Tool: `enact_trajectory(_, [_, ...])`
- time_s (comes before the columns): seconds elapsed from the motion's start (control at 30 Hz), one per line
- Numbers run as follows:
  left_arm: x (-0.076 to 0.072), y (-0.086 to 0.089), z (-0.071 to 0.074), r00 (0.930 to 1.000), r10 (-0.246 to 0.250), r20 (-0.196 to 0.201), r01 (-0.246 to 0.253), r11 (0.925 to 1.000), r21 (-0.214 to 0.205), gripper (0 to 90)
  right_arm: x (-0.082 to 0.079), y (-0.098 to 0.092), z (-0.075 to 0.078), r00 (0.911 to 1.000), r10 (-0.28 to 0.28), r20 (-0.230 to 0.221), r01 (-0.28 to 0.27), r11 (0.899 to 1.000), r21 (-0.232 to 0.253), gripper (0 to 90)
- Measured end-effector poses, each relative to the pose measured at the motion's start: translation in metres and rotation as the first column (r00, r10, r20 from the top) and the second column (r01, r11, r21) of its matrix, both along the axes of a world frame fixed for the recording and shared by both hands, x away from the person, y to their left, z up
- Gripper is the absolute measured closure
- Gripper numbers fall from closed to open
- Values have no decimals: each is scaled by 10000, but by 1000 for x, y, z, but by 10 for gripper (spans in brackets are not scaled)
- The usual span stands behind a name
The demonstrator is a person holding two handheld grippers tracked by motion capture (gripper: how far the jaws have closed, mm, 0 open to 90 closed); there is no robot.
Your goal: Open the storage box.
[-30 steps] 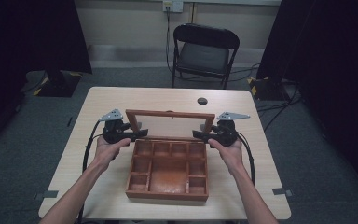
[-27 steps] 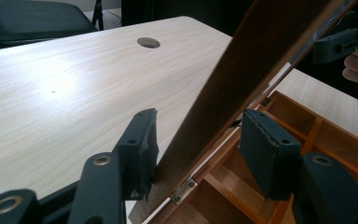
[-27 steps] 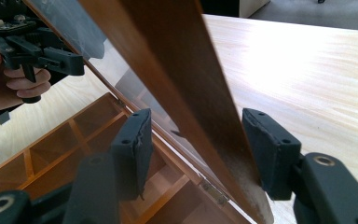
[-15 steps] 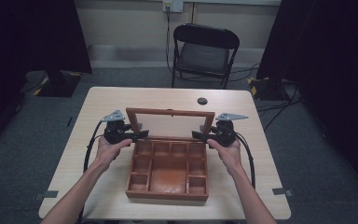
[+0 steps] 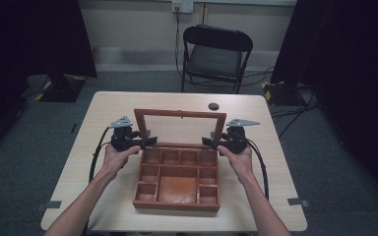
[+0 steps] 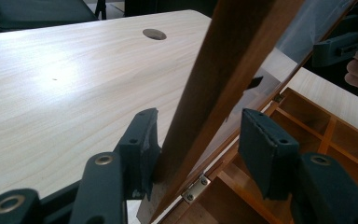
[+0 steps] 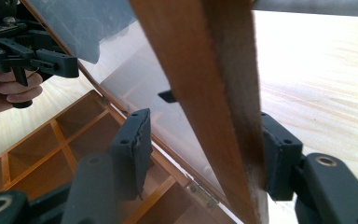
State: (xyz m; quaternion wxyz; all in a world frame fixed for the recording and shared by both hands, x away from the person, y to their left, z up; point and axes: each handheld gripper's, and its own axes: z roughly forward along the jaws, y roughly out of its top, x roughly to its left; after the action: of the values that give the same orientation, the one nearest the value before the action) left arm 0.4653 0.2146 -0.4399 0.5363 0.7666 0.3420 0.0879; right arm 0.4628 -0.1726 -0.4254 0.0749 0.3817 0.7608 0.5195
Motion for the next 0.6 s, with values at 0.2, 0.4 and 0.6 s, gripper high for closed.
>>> enact_trajectory(0.2, [1, 2, -1, 9999, 49, -104, -49, 10000, -30, 513, 5, 2, -2, 9996, -255, 120, 254, 9997, 61, 425])
enact_trajectory(0.4, [2, 4, -2, 9997, 163, -160, -164, 9998, -72, 532, 9, 3, -5, 9993, -346, 161, 343, 9993, 177, 423])
enact_trajectory(0.6, [5, 5, -5, 9992, 303, -262, -307, 9994, -136, 544, 13, 4, -11, 9988, -482, 41, 482, 9988, 92, 421])
